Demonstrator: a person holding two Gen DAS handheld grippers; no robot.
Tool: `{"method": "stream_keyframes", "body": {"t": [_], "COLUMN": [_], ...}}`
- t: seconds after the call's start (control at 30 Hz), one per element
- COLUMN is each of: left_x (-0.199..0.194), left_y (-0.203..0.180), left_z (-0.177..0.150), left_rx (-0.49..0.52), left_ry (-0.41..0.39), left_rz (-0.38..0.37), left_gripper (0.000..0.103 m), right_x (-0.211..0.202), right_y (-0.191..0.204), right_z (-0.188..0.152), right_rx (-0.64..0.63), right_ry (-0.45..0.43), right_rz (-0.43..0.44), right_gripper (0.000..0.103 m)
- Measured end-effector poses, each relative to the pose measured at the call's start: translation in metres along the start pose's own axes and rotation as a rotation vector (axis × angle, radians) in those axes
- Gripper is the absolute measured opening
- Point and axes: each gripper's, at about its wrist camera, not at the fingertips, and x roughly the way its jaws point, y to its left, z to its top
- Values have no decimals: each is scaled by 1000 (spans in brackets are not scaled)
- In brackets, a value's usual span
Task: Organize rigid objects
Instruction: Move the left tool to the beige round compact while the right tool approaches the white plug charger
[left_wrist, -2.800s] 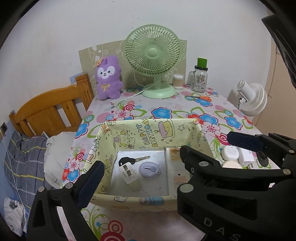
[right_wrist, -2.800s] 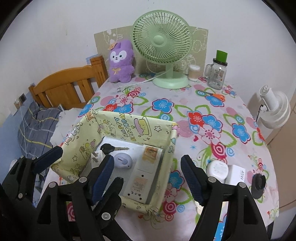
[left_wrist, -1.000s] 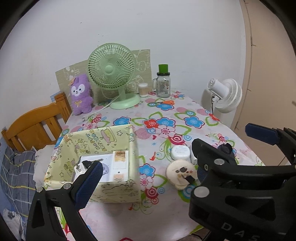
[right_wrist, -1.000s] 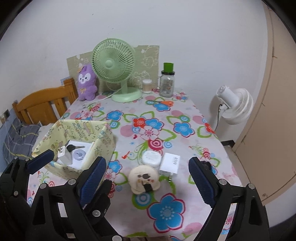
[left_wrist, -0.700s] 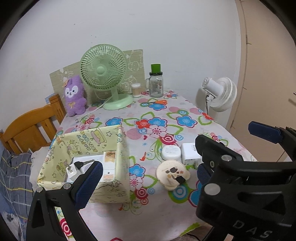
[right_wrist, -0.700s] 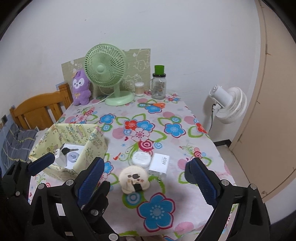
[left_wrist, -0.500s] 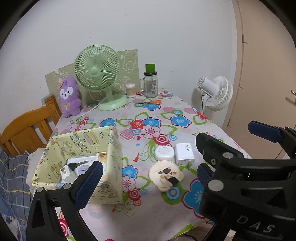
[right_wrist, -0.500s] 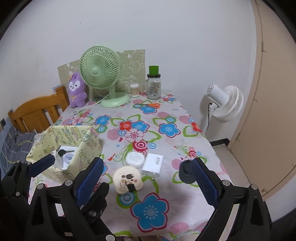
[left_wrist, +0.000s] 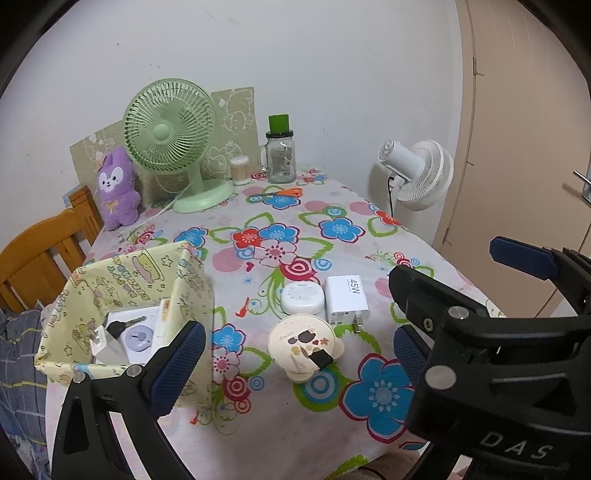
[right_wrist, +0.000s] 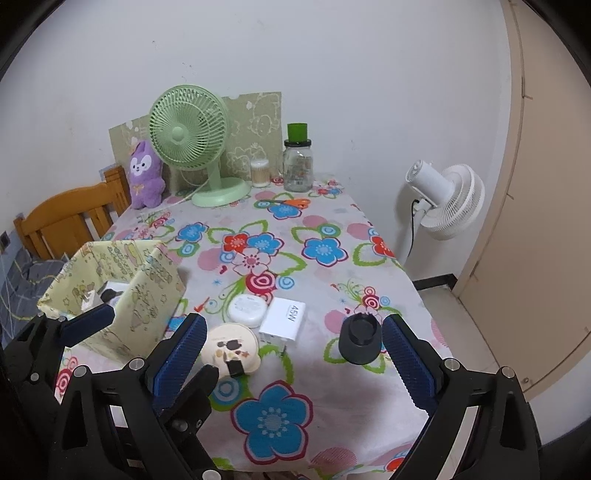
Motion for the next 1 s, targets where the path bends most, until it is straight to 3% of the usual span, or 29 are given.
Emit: {"method": "stream_keyframes", "body": {"t": [0.5, 1.0], "left_x": [37, 82], "left_y": [-5, -11], "left_z": [-20, -36], "left_rx": [-33, -13], "left_ry": [31, 103], "left_rz": [0, 8], "left_gripper": [102, 101], "right_x": [38, 84], "right_y": [-18, -36], "right_z": [-27, -50], "right_rx": [-72, -34], "right_ry": [-21, 64], "right_rz": [-14, -16], "right_gripper": [97, 97]}}
